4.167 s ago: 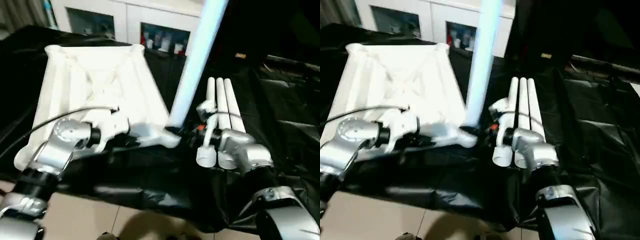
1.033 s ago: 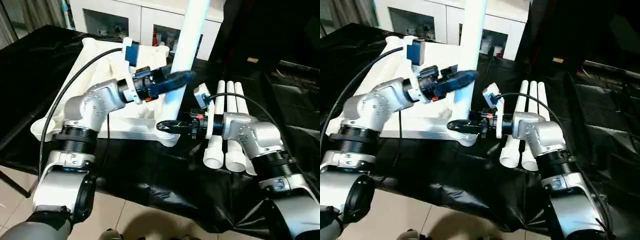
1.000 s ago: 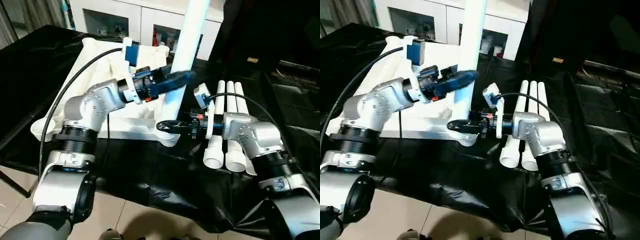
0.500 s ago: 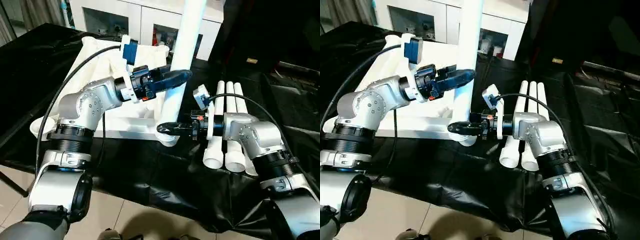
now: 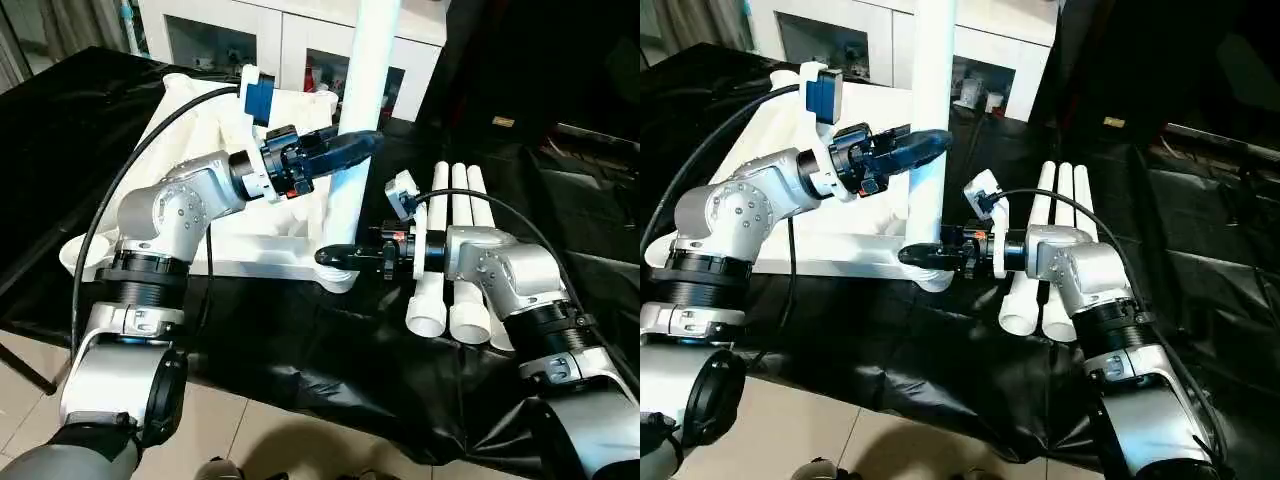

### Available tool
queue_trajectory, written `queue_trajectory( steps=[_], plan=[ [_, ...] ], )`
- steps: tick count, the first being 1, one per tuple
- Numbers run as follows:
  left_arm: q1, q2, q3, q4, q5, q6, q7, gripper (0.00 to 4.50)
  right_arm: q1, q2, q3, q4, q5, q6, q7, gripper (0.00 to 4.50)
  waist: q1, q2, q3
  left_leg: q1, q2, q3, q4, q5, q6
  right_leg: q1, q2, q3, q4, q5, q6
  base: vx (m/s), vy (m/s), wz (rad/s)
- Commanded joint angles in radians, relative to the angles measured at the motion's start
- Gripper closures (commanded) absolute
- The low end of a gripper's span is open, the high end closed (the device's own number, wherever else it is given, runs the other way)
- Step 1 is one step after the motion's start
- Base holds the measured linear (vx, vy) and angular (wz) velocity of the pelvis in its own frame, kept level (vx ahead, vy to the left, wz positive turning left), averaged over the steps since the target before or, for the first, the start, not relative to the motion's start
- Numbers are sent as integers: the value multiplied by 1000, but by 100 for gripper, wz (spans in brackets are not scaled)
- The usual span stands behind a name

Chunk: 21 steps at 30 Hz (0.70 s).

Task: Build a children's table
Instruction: Insert table leg to table base

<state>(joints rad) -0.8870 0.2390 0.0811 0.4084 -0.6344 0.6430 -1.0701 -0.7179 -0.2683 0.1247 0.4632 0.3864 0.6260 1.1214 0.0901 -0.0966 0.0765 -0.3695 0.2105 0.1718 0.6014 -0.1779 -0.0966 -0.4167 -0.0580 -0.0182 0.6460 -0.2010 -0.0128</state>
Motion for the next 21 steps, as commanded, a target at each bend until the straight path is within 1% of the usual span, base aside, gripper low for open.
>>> queue_trajectory(
  steps=[1,2,3,4,5,6,7,8,9,10,11,12,13,14,15,17,18,19,20,21],
  plan=[
    [1,-21,0,-10,-1,4,35,246,-7,10,-38,10,-9,-48,-55,117,2,10,-88,11,8,9,-56,-37,29,73,-57,27,-57,67,-259,0,0,0],
    [-4,-28,10,-3,10,-10,68,246,-20,30,-71,28,-8,-92,-100,114,1,10,-87,9,8,9,-56,-46,26,73,-58,27,-57,61,-258,0,0,0],
    [-6,-29,12,-1,19,-22,81,246,-22,35,-76,29,-12,-109,-115,107,-1,10,-88,10,9,9,-57,-51,21,72,-60,27,-57,56,-257,0,0,0],
    [-9,-33,16,6,39,-50,110,247,-22,39,-74,28,-26,-136,-134,95,2,14,-89,14,8,9,-56,-43,20,71,-57,27,-56,64,-257,0,0,0],
    [-11,-36,18,10,52,-70,129,250,-22,41,-71,27,-36,-152,-146,84,0,13,-88,11,9,8,-57,-41,19,72,-57,27,-57,68,-255,0,0,0],
    [-14,-40,4,22,131,-153,219,254,-23,65,-73,41,-90,-260,-250,78,2,14,-88,13,11,7,-57,-34,13,70,-59,27,-57,74,-246,0,0,0],
    [-15,-41,2,24,143,-165,235,254,-23,69,-75,43,-97,-276,-266,78,2,14,-88,13,11,7,-57,-34,13,70,-59,27,-57,74,-246,0,0,0],
    [-16,-44,-2,27,175,-195,280,262,-23,83,-79,47,-115,-321,-312,75,-2,9,-88,11,7,8,-58,-44,3,73,-56,27,-60,56,-230,0,0,0],
    [-18,-58,11,27,205,-232,364,265,-18,107,-86,35,-122,-358,-350,75,-2,12,-87,11,8,7,-59,-46,-5,73,-58,28,-60,41,-217,0,0,0],
    [-18,-58,11,27,205,-232,364,266,-18,107,-86,35,-122,-358,-350,75,-3,11,-89,11,8,6,-58,-48,-4,75,-56,28,-59,50,-210,0,0,0],
    [-21,-74,30,25,232,-257,461,266,-13,134,-84,20,-138,-386,-401,75,-2,11,-89,12,6,7,-58,-44,0,75,-55,28,-58,56,-212,0,0,0],
    [-22,-75,32,25,235,-259,469,267,-13,136,-83,19,-140,-388,-405,75,-3,13,-89,10,8,7,-58,-40,2,73,-55,29,-57,75,-214,0,0,0],
    [-22,-78,35,21,248,-266,503,267,-11,145,-75,16,-156,-402,-430,75,-4,11,-90,10,6,7,-57,-39,5,75,-54,28,-56,80,-215,0,0,0],
    [-18,-73,23,13,261,-258,507,268,-11,155,-69,17,-175,-415,-462,75,-3,14,-90,11,7,6,-58,-35,9,73,-54,28,-55,88,-217,0,0,0],
    [-14,-68,8,3,285,-266,525,268,-11,167,-53,26,-204,-435,-500,75,-4,14,-89,11,6,6,-58,-31,6,72,-53,27,-55,85,-214,0,0,0],
    [-14,-69,8,3,295,-274,545,268,-9,171,-40,31,-220,-442,-514,75,-4,15,-89,12,6,7,-59,-37,1,71,-52,28,-56,78,-211,0,0,0],
    [-22,-77,21,8,297,-281,569,268,-7,180,-26,44,-225,-440,-520,93,-4,15,-89,12,5,7,-59,-43,0,73,-53,28,-57,73,-209,0,0,0],
    [-26,-78,24,11,300,-285,575,268,-7,184,-25,50,-221,-435,-521,93,-5,14,-88,12,5,7,-59,-54,1,72,-52,29,-57,70,-210,0,0,0],
    [-29,-78,23,13,297,-280,569,268,-10,187,-24,64,-227,-440,-534,103,-5,13,-88,12,5,7,-60,-58,3,72,-52,28,-58,65,-209,0,0,0],
    [-31,-79,22,15,300,-287,571,268,-14,193,-27,84,-234,-451,-548,110,-4,14,-87,12,5,7,-60,-63,1,70,-54,29,-58,54,-210,0,0,0]
  ],
)
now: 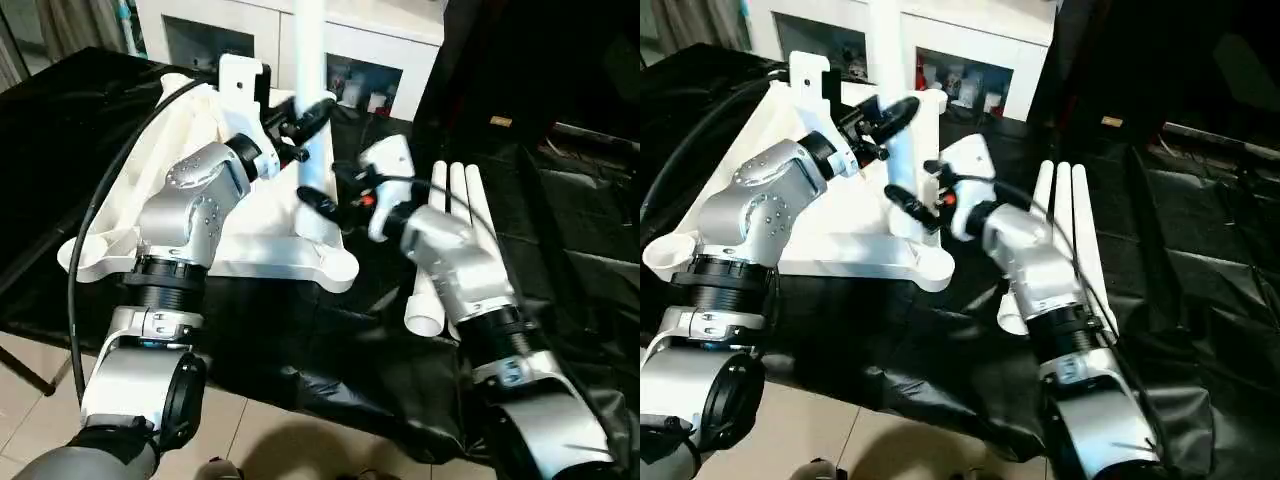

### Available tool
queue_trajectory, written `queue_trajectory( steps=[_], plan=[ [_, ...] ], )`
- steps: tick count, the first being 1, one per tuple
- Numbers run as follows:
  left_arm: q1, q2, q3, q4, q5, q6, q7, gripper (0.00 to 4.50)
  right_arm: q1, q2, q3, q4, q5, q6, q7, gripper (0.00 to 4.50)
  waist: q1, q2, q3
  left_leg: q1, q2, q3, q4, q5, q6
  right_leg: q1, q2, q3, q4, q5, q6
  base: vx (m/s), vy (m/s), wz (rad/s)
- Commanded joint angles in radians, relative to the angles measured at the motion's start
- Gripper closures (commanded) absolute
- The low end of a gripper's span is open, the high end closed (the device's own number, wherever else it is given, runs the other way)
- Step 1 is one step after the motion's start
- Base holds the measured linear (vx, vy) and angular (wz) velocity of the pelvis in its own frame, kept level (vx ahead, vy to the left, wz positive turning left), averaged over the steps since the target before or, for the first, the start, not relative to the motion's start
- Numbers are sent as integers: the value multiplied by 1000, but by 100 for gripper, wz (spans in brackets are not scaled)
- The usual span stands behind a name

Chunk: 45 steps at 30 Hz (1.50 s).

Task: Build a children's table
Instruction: Insert table leg to table base

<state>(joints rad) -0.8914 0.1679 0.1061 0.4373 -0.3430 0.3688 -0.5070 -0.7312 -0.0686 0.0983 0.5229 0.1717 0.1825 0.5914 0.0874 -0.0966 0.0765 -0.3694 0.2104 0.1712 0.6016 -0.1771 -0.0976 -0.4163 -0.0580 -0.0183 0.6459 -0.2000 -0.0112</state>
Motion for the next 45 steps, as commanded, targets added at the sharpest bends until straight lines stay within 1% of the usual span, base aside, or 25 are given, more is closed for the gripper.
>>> queue_trajectory(
  steps=[1,4,5,7,8,10,11,13,16,17,18,19,21,22,23,24,27,29,33,35,41,42,43,44,45],
  plan=[
    [-27,-10,-2,-13,10,-15,12,268,-5,-2,-2,43,-26,-18,-26,115,-2,15,-88,12,6,7,-60,-65,-3,69,-54,28,-58,49,-214,0,0,0],
    [-24,-19,2,-30,-4,-1,25,268,-22,10,-7,95,-41,-44,-48,146,-1,17,-88,13,5,8,-60,-66,-4,69,-53,29,-56,66,-220,0,0,0],
    [-23,-19,1,-33,-4,2,24,268,-25,13,-7,102,-44,-48,-51,155,-1,14,-89,12,5,8,-59,-59,0,70,-53,29,-55,81,-220,0,0,0],
    [-19,-19,-2,-41,-5,8,19,268,-30,17,-8,112,-48,-50,-58,155,-1,15,-88,12,5,8,-59,-55,6,70,-53,28,-54,87,-221,0,0,0],
    [-17,-23,-1,-48,-16,17,14,268,-33,18,-5,119,-50,-52,-63,179,-1,13,-89,12,5,8,-59,-54,8,71,-54,29,-54,89,-222,0,0,0],
    [-14,-22,-7,-55,-15,19,7,268,-36,18,-3,126,-52,-56,-68,191,0,13,-89,11,5,8,-58,-49,11,70,-54,29,-54,95,-224,0,0,0],
    [-13,-23,-7,-57,-20,23,2,268,-38,18,-4,130,-52,-59,-70,193,-1,14,-89,12,5,8,-58,-50,13,70,-54,29,-54,96,-225,0,0,0],
    [-8,-25,-12,-64,-24,29,-8,268,-41,18,-6,138,-51,-65,-71,228,-1,12,-88,11,5,9,-58,-52,15,71,-54,29,-54,85,-222,0,0,0],
    [-6,-28,-14,-67,-28,38,-16,268,-47,20,-11,152,-54,-84,-67,244,-2,12,-87,12,5,9,-59,-58,14,69,-53,29,-55,72,-219,0,0,0],
    [-2,-29,-17,-67,-26,38,-19,268,-48,20,-11,155,-55,-109,-57,249,-2,8,-88,12,5,10,-58,-58,15,69,-54,28,-56,70,-219,0,0,0],
    [1,-27,-23,-67,-19,35,-19,268,-51,23,-19,155,-42,-110,-51,253,-1,8,-87,11,5,10,-59,-64,15,69,-54,29,-57,61,-218,0,0,0],
    [2,-27,-25,-68,-18,35,-20,268,-52,24,-23,155,-37,-106,-49,198,-1,6,-87,12,6,10,-59,-63,17,69,-55,29,-56,59,-217,0,0,0],
    [3,-27,-26,-70,-18,37,-22,268,-57,23,-27,159,-35,-102,-49,185,-2,8,-87,11,5,9,-59,-57,21,69,-53,29,-56,64,-216,0,0,0],
    [5,-26,-28,-73,-17,37,-22,268,-59,21,-25,163,-41,-99,-55,185,-2,4,-88,12,5,10,-58,-53,23,69,-53,29,-56,67,-217,0,0,0],
    [7,-25,-30,-78,-18,40,-24,268,-62,20,-22,168,-47,-98,-59,168,-2,3,-88,11,5,10,-58,-51,24,69,-54,29,-55,66,-217,0,0,0],
    [11,-24,-35,-88,-17,44,-29,268,-69,19,-21,180,-56,-102,-68,161,-1,6,-87,12,6,10,-58,-48,25,68,-55,29,-55,66,-217,0,0,0],
    [14,-21,-43,-101,-15,47,-38,268,-79,20,-22,196,-61,-108,-75,158,-1,4,-88,12,6,10,-58,-47,22,67,-54,29,-54,64,-216,0,0,0],
    [16,-20,-48,-111,-15,50,-45,268,-92,21,-23,219,-61,-116,-69,185,-3,6,-87,12,6,11,-58,-53,21,66,-53,28,-55,61,-216,0,0,0],
    [14,-16,-52,-100,-3,39,-47,268,-97,19,-39,223,-45,-113,-49,204,-2,5,-87,11,6,10,-58,-53,23,68,-54,29,-55,67,-214,0,0,0],
    [13,-14,-50,-98,-4,38,-48,268,-95,16,-38,219,-45,-112,-45,218,-2,7,-87,11,6,10,-58,-53,23,68,-54,29,-55,65,-213,0,0,0],
    [15,3,-49,-101,-1,30,-62,269,-83,4,-33,202,-21,-99,35,258,-3,4,-88,11,5,10,-57,-48,29,69,-53,29,-54,75,-219,0,0,0],
    [17,9,-48,-106,-4,49,-66,214,-80,1,-34,192,-5,-87,64,258,-2,5,-88,11,6,10,-58,-51,30,69,-54,29,-54,71,-221,0,0,0],
    [23,16,-50,-120,-33,79,-108,200,-76,-3,-34,179,10,-76,99,259,-1,3,-88,12,6,10,-57,-57,35,70,-54,28,-54,67,-224,0,0,0],
    [31,21,-45,-137,-82,143,-151,200,-68,-10,-33,157,34,-53,152,260,-1,4,-88,11,7,10,-57,-55,38,70,-55,28,-54,69,-225,0,0,0],
    [44,27,-36,-157,-152,212,-220,197,-52,-24,-26,114,70,-19,236,260,0,3,-88,10,6,9,-57,-45,43,71,-54,28,-50,83,-233,0,0,0]
  ],
)
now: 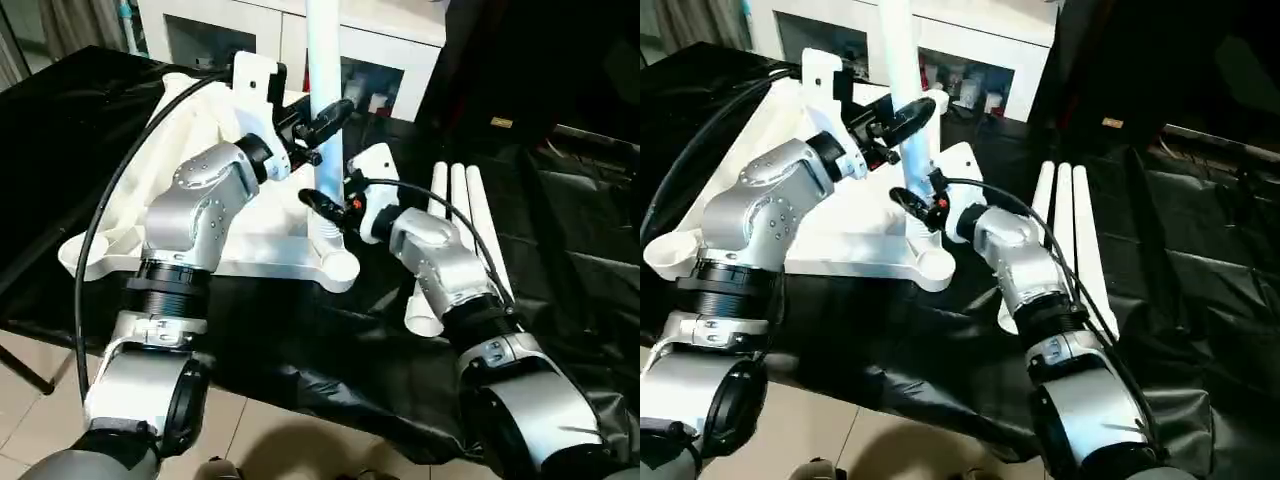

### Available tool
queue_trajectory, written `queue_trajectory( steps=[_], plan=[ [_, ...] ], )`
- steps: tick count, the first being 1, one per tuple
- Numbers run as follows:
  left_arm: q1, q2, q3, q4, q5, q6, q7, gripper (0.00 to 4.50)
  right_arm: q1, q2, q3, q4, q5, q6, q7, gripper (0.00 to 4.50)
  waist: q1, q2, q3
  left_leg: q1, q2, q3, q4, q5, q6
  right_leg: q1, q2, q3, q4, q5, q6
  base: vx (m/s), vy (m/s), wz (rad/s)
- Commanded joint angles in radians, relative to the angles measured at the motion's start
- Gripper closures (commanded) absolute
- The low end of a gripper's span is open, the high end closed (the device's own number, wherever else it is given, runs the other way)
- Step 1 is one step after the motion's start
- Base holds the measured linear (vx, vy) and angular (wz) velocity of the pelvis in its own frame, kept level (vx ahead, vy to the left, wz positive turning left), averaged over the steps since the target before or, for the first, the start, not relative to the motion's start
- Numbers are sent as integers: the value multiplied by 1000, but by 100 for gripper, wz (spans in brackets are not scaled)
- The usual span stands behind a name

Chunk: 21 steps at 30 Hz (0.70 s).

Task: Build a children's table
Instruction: Insert table leg to table base

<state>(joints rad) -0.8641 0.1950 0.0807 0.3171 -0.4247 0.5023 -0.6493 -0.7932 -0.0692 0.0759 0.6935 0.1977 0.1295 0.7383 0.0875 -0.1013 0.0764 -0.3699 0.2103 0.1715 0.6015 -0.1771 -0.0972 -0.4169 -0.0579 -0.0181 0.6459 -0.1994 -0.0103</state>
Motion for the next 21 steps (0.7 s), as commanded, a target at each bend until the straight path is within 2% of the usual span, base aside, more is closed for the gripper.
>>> queue_trajectory(
  steps=[1,2,3,4,5,6,7,8,9,10,11,12,13,15,17,18,19,21],
  plan=[
    [16,0,-10,-36,-70,78,-78,190,10,-24,-3,-57,44,34,89,261,0,7,-87,12,4,12,-55,-43,49,73,-51,28,-50,95,-241,0,0,0],
    [34,15,-28,-58,-95,84,-152,178,25,-41,6,-96,71,66,156,261,1,10,-87,10,5,10,-55,-34,55,72,-51,27,-50,106,-251,0,0,0],
    [44,21,-34,-70,-106,81,-183,159,35,-54,14,-118,84,81,193,261,2,11,-86,10,7,10,-57,-41,59,71,-53,27,-52,99,-257,0,0,0],
    [54,25,-34,-80,-119,80,-207,159,47,-68,22,-143,98,97,234,261,2,13,-85,12,5,10,-59,-62,55,73,-51,27,-56,81,-256,0,0,0],
    [52,23,-19,-77,-140,90,-215,154,56,-85,29,-166,113,118,271,261,3,22,-85,13,7,9,-58,-70,51,72,-52,28,-54,81,-258,0,0,0],
    [48,26,0,-76,-175,111,-241,154,70,-109,39,-196,133,147,321,261,2,18,-86,15,9,10,-58,-81,46,69,-52,27,-57,72,-260,0,0,0],
    [47,42,-5,-83,-194,137,-279,151,79,-128,47,-214,140,160,351,261,3,22,-86,17,7,11,-59,-90,45,69,-50,27,-58,66,-262,0,0,0],
    [47,44,-6,-83,-196,139,-283,151,80,-130,48,-216,141,162,354,261,5,22,-85,17,8,10,-59,-93,43,68,-52,27,-59,58,-261,0,0,0],
    [43,71,-21,-89,-213,176,-336,151,94,-159,63,-246,149,186,396,261,1,30,-83,15,8,7,-63,-117,30,69,-51,26,-62,24,-255,0,0,0],
    [39,83,-28,-86,-218,197,-358,151,101,-170,68,-259,149,195,413,261,1,34,-83,18,8,6,-63,-132,19,68,-52,26,-63,-2,-249,0,0,0],
    [39,83,-28,-86,-218,197,-358,151,101,-170,68,-259,149,195,413,261,0,31,-82,17,8,7,-63,-139,15,68,-52,26,-66,-15,-247,0,0,0],
    [27,96,-36,-69,-209,206,-377,169,108,-176,66,-272,149,202,417,261,1,49,-82,20,8,4,-64,-158,-4,66,-53,27,-66,-43,-242,0,0,0],
    [27,96,-36,-69,-209,206,-377,169,108,-176,66,-272,149,202,417,261,-2,43,-82,21,9,6,-65,-164,-6,64,-53,26,-71,-47,-242,0,0,0],
    [10,97,-24,-48,-218,225,-377,180,114,-176,53,-288,151,214,406,261,-2,46,-84,19,7,4,-63,-161,-11,67,-53,26,-67,-40,-246,0,0,0],
    [0,92,-11,-37,-228,232,-371,188,116,-175,46,-296,154,221,399,261,-2,43,-83,16,4,5,-63,-152,-9,68,-50,26,-69,-36,-245,0,0,0],
    [-16,82,13,-21,-250,242,-358,222,124,-177,40,-313,162,235,394,261,-2,51,-83,16,4,5,-62,-154,-11,68,-51,27,-69,-39,-246,0,0,0],
    [-21,81,19,-16,-258,246,-355,222,128,-180,40,-324,169,246,394,261,0,48,-85,16,4,4,-61,-148,-11,70,-51,26,-68,-28,-249,0,0,0],
    [-26,82,19,-9,-266,252,-358,230,136,-185,44,-342,174,257,396,261,-1,50,-86,15,4,3,-62,-141,-6,70,-50,25,-67,-7,-253,0,0,0]
  ],
)
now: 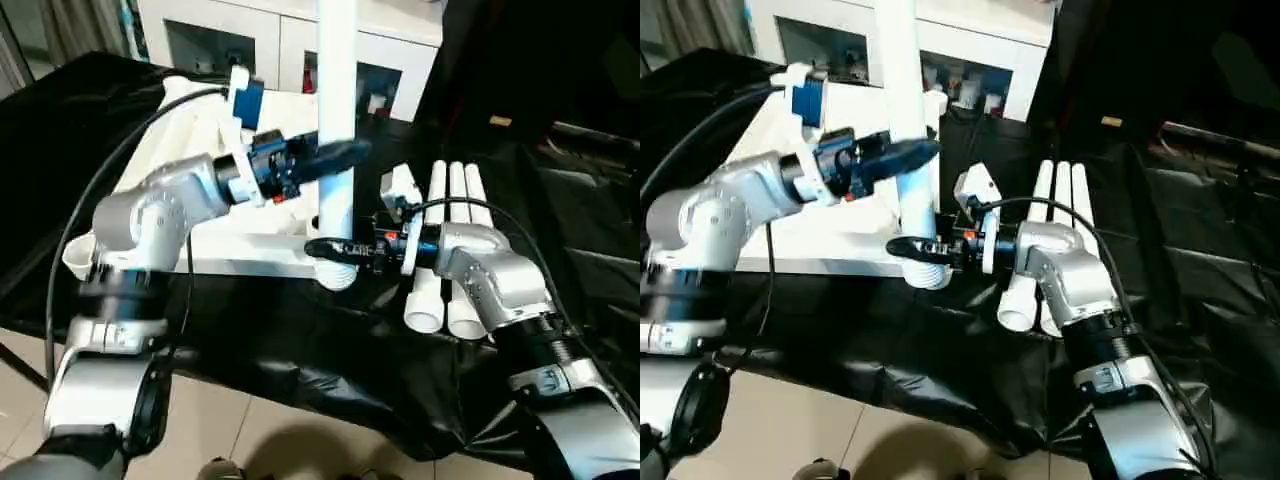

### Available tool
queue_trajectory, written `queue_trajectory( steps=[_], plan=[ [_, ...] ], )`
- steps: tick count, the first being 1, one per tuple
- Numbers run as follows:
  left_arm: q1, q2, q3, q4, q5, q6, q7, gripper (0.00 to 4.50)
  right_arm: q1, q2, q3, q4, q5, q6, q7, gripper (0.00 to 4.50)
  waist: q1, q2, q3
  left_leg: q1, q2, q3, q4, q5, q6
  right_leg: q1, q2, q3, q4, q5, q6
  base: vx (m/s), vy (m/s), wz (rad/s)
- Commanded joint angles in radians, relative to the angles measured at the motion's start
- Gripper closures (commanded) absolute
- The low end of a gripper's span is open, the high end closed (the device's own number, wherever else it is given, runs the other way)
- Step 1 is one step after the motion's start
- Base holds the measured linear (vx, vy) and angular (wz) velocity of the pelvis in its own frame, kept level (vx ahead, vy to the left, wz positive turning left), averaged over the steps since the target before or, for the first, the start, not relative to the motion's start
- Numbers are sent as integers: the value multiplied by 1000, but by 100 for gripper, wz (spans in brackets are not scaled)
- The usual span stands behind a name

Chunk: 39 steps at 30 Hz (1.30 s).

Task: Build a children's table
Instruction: Insert table leg to table base

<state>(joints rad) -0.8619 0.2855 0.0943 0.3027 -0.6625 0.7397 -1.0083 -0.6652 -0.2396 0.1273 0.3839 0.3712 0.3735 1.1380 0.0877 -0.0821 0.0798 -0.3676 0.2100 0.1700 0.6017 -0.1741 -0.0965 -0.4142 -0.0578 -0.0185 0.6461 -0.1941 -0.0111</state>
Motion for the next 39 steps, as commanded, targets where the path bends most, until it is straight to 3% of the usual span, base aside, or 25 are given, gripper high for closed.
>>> queue_trajectory(
  steps=[1,11,13,14,16,17,21,26,31,34,39],
  plan=[
    [-29,-7,2,7,-29,18,-6,240,10,-17,-5,-39,3,17,-2,261,-1,32,-89,14,5,5,-62,-139,-5,67,-49,25,-66,0,-256,0,0,0],
    [-41,-22,16,22,-12,-1,22,254,16,-9,0,-53,-17,9,-39,261,0,27,-88,13,7,5,-63,-149,-11,67,-52,25,-68,-26,-254,0,0,0],
    [-40,-24,7,13,7,-22,38,254,9,6,-12,-35,-31,-9,-87,205,-1,26,-88,12,7,5,-63,-140,-12,67,-53,26,-68,-26,-249,0,0,0],
    [-42,-25,-4,11,41,-50,73,254,6,11,-11,-28,-38,-16,-101,205,-2,23,-88,11,6,5,-63,-140,-12,67,-52,26,-69,-30,-247,0,0,0],
    [-51,-34,-16,11,109,-102,166,254,6,21,-3,-24,-58,-30,-135,188,-2,25,-87,11,9,4,-63,-143,-17,67,-52,26,-70,-36,-232,0,0,0],
    [-52,-34,-27,4,140,-115,204,258,4,34,-1,-14,-87,-54,-190,169,-2,17,-87,11,8,4,-63,-130,-21,66,-54,26,-69,-48,-220,0,0,0],
    [-44,-48,-50,-38,225,-135,337,265,-13,92,-16,37,-142,-72,-376,145,-4,18,-87,11,7,5,-64,-126,-30,64,-54,28,-71,-74,-200,0,0,0],
    [-20,-102,-26,-104,225,-130,441,265,-39,177,-30,116,-172,-93,-550,145,-5,21,-90,9,7,6,-63,-103,-33,64,-52,27,-63,-4,-217,0,0,0],
    [-9,-115,-33,-121,234,-141,464,266,-65,224,-56,169,-185,-104,-634,145,-7,24,-87,10,4,7,-65,-133,-38,61,-49,28,-67,-25,-199,0,0,0],
    [0,-119,-47,-130,252,-150,474,266,-90,257,-96,201,-154,-104,-684,178,-9,28,-88,12,5,6,-66,-144,-43,59,-49,29,-66,-30,-193,0,0,0],
    [-2,-114,-44,-122,257,-151,480,266,-92,247,-89,200,-152,-106,-673,198,-8,29,-88,13,5,5,-66,-144,-43,60,-48,28,-66,-13,-189,0,0,0]
  ],
)
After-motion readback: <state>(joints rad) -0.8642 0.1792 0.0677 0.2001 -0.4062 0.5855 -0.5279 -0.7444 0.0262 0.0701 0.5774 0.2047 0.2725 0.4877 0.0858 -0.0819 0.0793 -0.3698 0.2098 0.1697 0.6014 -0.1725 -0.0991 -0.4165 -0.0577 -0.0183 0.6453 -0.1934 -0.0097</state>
